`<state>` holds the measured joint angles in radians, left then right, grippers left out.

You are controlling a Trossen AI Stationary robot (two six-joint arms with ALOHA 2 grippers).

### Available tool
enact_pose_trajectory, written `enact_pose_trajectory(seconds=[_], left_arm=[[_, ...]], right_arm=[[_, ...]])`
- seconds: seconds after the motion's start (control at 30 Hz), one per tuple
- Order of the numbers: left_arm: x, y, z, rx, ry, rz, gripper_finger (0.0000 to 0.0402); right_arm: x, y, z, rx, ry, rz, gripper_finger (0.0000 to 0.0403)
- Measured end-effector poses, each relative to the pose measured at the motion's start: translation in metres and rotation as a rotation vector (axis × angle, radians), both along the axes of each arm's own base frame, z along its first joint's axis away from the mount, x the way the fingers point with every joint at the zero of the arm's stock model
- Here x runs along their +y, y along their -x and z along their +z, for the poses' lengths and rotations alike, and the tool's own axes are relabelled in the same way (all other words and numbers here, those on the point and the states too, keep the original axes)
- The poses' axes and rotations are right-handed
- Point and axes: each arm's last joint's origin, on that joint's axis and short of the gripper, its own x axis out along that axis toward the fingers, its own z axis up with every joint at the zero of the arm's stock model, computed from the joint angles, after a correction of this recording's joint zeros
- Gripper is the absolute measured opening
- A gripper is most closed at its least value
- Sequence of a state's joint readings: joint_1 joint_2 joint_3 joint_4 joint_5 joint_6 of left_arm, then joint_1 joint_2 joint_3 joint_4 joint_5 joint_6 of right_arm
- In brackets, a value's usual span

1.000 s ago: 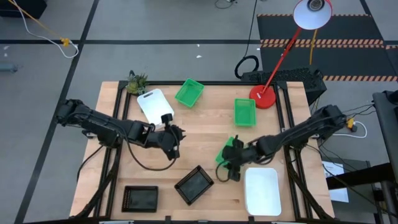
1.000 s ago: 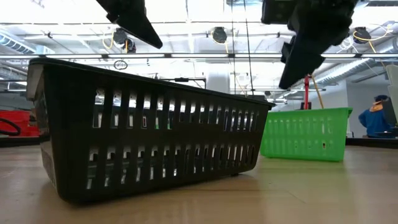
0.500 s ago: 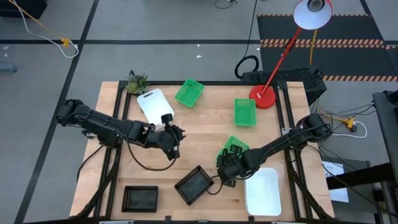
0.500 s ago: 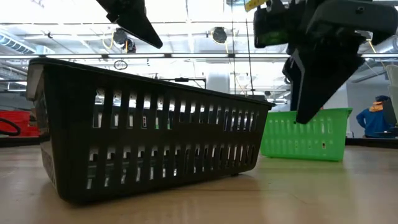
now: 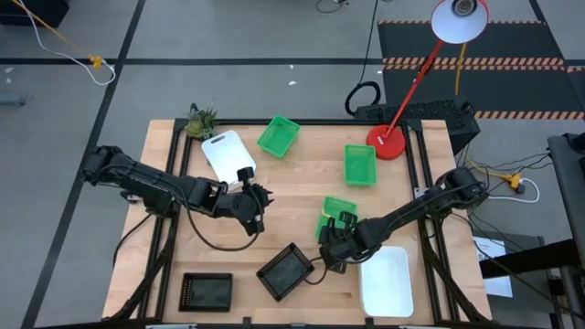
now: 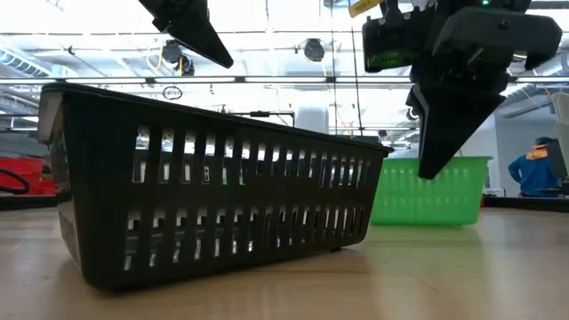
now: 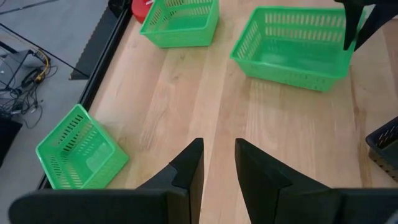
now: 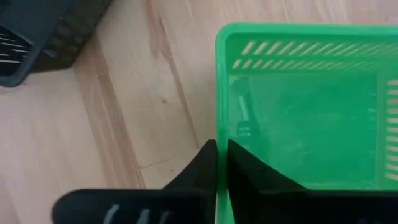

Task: Stack baskets by color
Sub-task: Stack the bottom green bin on top of the middle green bin

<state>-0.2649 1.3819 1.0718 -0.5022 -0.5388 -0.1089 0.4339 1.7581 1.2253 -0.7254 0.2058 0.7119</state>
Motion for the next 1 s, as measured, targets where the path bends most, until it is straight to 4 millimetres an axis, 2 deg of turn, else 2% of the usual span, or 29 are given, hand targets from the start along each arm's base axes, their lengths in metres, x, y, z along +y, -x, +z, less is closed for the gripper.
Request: enact_pose_trajectory(seconds=[0.3, 0.77, 1.0], left_arm=[[0.000, 0.000, 0.000, -0.004, 0.001, 0.000, 0.0093], [0.000, -0.001, 0.000, -0.006, 0.001, 0.000, 0.0093], [0.000, -0.001, 0.001, -0.014, 0.003, -0.001, 0.0093]], right_arm=[[-0.002, 0.004, 0.018, -0.043, -0.008, 0.040, 0.0008], [-0.017, 0.033, 0.064, -0.091, 0.046, 0.085, 0.0003], [-0.020, 0.037, 0.095, -0.044, 0.139, 0.160, 0.0002]])
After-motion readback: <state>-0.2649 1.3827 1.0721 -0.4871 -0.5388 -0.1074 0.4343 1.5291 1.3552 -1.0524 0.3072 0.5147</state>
